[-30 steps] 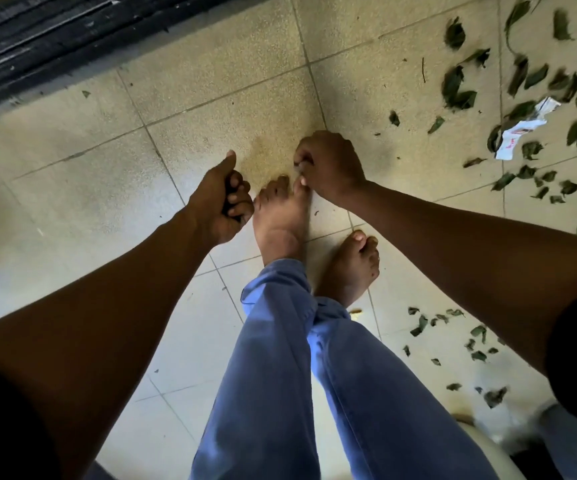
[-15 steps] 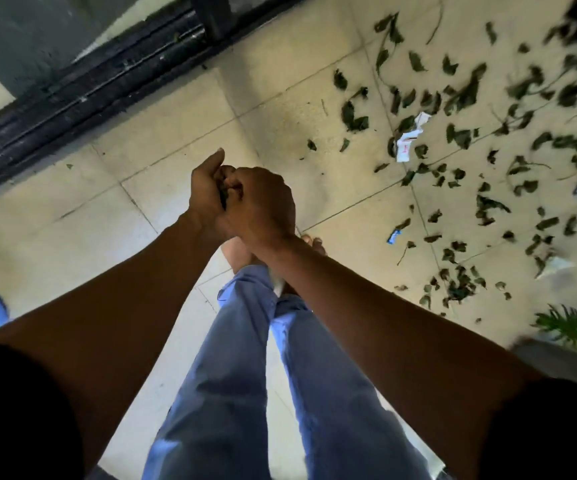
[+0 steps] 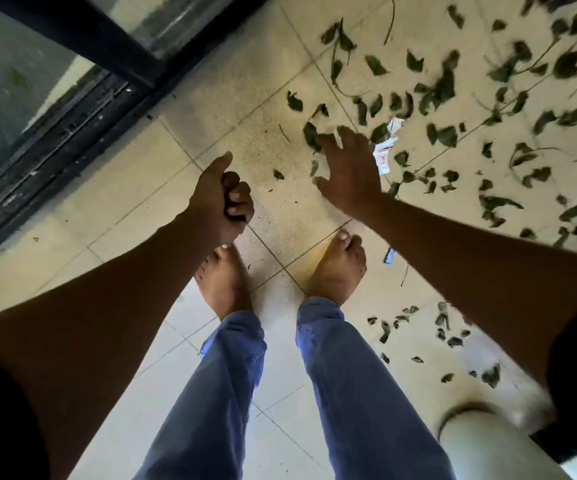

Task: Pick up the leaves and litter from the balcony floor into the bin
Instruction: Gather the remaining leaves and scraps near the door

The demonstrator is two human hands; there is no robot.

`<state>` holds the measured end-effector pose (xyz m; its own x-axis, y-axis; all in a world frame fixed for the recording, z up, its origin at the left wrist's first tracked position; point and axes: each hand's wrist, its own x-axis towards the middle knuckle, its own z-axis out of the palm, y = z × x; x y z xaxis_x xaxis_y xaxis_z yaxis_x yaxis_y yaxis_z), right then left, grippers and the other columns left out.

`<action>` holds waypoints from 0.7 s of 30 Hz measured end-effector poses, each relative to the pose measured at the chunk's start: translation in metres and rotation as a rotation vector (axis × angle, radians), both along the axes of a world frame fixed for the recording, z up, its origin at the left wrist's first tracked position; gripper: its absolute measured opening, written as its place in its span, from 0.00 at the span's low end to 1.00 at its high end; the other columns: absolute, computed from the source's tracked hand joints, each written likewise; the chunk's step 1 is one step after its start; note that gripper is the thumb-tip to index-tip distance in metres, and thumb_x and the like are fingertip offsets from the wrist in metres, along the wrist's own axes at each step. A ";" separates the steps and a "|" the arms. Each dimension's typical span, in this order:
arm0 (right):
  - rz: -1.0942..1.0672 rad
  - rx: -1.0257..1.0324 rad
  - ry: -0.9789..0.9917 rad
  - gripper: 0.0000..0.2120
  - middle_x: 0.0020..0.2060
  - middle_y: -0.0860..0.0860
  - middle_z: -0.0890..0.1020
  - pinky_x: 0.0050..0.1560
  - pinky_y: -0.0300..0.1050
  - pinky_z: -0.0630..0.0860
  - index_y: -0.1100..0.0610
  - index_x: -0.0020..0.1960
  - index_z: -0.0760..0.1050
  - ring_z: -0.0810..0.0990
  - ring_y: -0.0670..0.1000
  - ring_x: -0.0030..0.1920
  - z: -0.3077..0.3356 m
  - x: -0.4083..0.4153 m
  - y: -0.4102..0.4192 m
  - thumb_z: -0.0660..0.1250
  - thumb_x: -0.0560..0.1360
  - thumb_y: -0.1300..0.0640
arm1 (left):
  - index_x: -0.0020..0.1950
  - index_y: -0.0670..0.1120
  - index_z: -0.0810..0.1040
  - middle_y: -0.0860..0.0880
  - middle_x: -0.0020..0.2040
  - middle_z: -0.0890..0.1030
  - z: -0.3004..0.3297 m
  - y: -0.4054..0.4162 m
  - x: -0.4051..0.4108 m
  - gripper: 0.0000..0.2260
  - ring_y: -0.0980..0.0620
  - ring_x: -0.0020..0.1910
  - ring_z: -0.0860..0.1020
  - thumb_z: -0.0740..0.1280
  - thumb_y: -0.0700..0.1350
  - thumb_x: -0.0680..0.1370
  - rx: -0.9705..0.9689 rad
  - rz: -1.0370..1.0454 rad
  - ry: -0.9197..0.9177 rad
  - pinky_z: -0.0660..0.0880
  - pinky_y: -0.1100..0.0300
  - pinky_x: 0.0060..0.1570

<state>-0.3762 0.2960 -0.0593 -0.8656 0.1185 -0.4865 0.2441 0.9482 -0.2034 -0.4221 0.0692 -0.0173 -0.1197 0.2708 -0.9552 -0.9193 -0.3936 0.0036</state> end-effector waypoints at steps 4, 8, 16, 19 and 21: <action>0.239 0.068 -0.057 0.52 0.80 0.63 0.51 0.72 0.67 0.63 0.46 0.80 0.56 0.52 0.68 0.78 -0.046 -0.031 0.022 0.80 0.65 0.41 | 0.25 0.49 0.58 0.52 0.24 0.57 -0.032 0.000 0.006 0.28 0.57 0.18 0.56 0.63 0.59 0.81 0.052 -0.030 -0.027 0.54 0.66 0.14; 0.360 0.068 -0.035 0.55 0.79 0.65 0.52 0.70 0.67 0.66 0.46 0.80 0.55 0.55 0.69 0.78 -0.061 -0.043 0.022 0.82 0.62 0.41 | 0.27 0.50 0.57 0.52 0.27 0.56 -0.049 -0.005 0.021 0.27 0.57 0.19 0.56 0.65 0.58 0.80 -0.055 -0.049 -0.037 0.52 0.66 0.16; 0.339 0.031 0.114 0.19 0.69 0.59 0.70 0.44 0.55 0.80 0.55 0.62 0.73 0.71 0.62 0.64 -0.071 -0.019 0.020 0.70 0.73 0.63 | 0.29 0.50 0.59 0.52 0.29 0.55 -0.049 -0.005 0.032 0.25 0.56 0.21 0.55 0.68 0.55 0.78 -0.111 -0.110 -0.065 0.52 0.65 0.18; 0.326 -0.019 0.143 0.12 0.62 0.60 0.73 0.39 0.56 0.80 0.60 0.56 0.75 0.73 0.63 0.61 -0.072 -0.015 0.024 0.64 0.74 0.69 | 0.28 0.50 0.60 0.53 0.28 0.56 -0.049 0.003 0.025 0.24 0.57 0.21 0.54 0.67 0.53 0.79 -0.104 -0.131 -0.047 0.50 0.65 0.20; 0.313 -0.038 0.152 0.12 0.60 0.60 0.73 0.40 0.56 0.80 0.63 0.54 0.75 0.73 0.63 0.60 -0.076 -0.016 0.027 0.62 0.73 0.72 | 0.28 0.50 0.60 0.53 0.27 0.56 -0.051 0.009 0.019 0.24 0.57 0.21 0.54 0.66 0.52 0.80 -0.102 -0.159 -0.044 0.50 0.65 0.20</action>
